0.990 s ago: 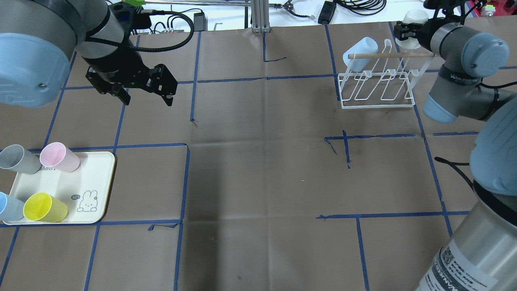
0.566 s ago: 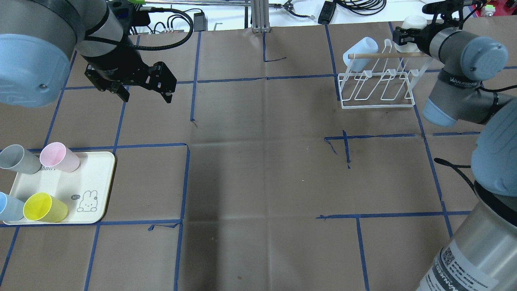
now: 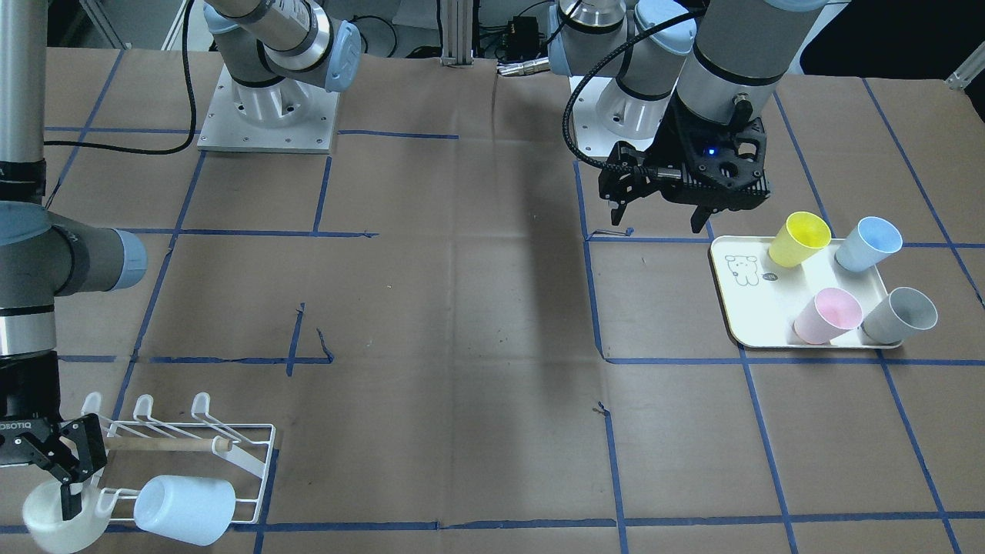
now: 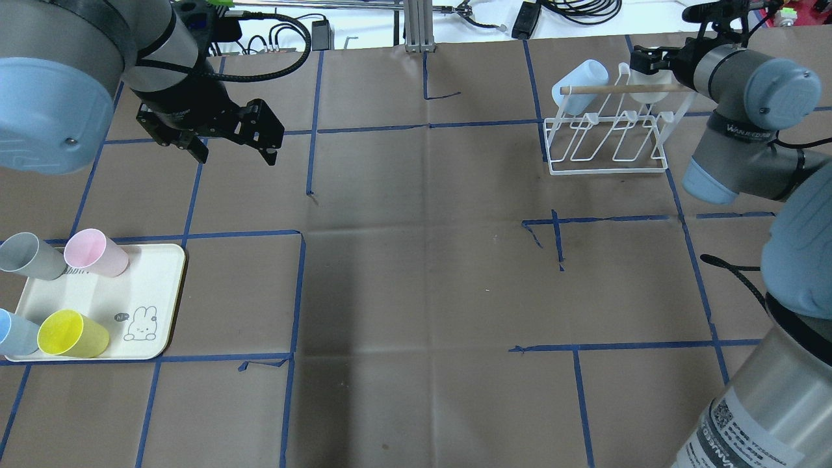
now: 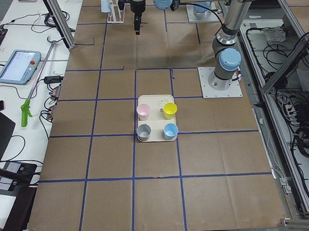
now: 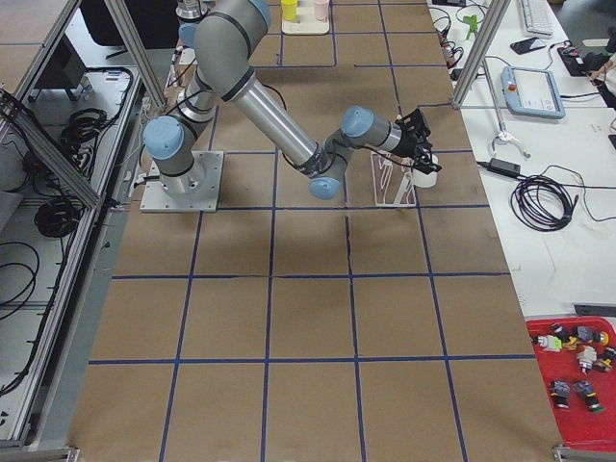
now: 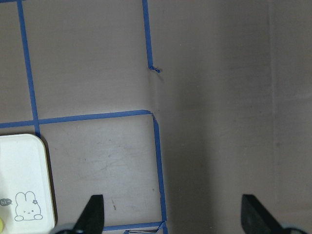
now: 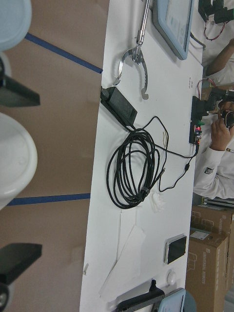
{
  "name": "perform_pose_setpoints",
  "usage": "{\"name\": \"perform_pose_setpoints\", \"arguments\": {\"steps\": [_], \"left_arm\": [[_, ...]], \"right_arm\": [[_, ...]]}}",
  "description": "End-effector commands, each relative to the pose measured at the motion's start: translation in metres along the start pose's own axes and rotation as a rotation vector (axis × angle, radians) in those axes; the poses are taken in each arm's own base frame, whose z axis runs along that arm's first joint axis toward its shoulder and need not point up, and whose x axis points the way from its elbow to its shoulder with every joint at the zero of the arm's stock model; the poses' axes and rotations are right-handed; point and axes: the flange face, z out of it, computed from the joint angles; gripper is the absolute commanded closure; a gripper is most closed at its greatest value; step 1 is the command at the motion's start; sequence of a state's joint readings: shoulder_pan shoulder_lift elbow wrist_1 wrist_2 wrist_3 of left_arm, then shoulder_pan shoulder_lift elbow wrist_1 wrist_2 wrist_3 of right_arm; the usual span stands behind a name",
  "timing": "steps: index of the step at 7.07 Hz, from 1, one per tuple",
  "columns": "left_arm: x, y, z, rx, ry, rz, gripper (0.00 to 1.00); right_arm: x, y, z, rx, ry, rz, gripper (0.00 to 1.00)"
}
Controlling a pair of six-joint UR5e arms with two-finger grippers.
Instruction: Transfer IKEA cup to right arm and place on rack
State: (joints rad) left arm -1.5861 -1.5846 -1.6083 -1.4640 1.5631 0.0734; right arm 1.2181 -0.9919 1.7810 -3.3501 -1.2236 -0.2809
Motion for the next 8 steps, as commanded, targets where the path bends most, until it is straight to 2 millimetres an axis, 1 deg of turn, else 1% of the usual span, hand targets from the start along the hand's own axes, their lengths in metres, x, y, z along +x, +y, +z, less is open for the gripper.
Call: {"name": "perform_pose_setpoints", "arguments": {"steps": [1, 2, 3, 4, 5, 6, 7, 8], "left_arm": [[0.0, 0.0, 0.0, 0.003, 0.0, 0.0, 0.0], [0.0, 0.0, 0.0, 0.003, 0.0, 0.0, 0.0], [-0.002, 0.0, 0.0, 0.003, -0.023, 0.002, 0.01], [-0.003, -0.001, 0.0, 0.002, -0.034, 0.0, 0.01], [-0.003, -0.001, 0.0, 0.002, -0.032, -0.006, 0.0], [-0.003, -0.001, 0.0, 0.004, -0.033, -0.006, 0.01], [-0.003, -0.001, 0.0, 0.004, -0.031, -0.006, 0.0], [-0.003, -0.001, 0.0, 0.004, -0.031, -0.004, 0.0]], "right_arm": [[0.0, -0.018, -0.014, 0.016, 0.01, -0.005, 0.0], [0.0, -0.032, -0.025, -0.057, -0.011, 0.02, 0.0], [-0.004, -0.049, -0.043, -0.128, -0.034, 0.045, 0.0], [-0.009, -0.07, -0.068, -0.202, -0.056, 0.069, 0.0], [-0.014, -0.08, -0.084, -0.307, -0.089, 0.106, 0.0], [-0.033, -0.091, -0.099, -0.404, -0.13, 0.126, 0.0], [-0.06, -0.104, -0.118, -0.519, -0.142, 0.113, 0.0], [-0.09, -0.125, -0.144, -0.608, -0.143, 0.09, 0.0]]}}
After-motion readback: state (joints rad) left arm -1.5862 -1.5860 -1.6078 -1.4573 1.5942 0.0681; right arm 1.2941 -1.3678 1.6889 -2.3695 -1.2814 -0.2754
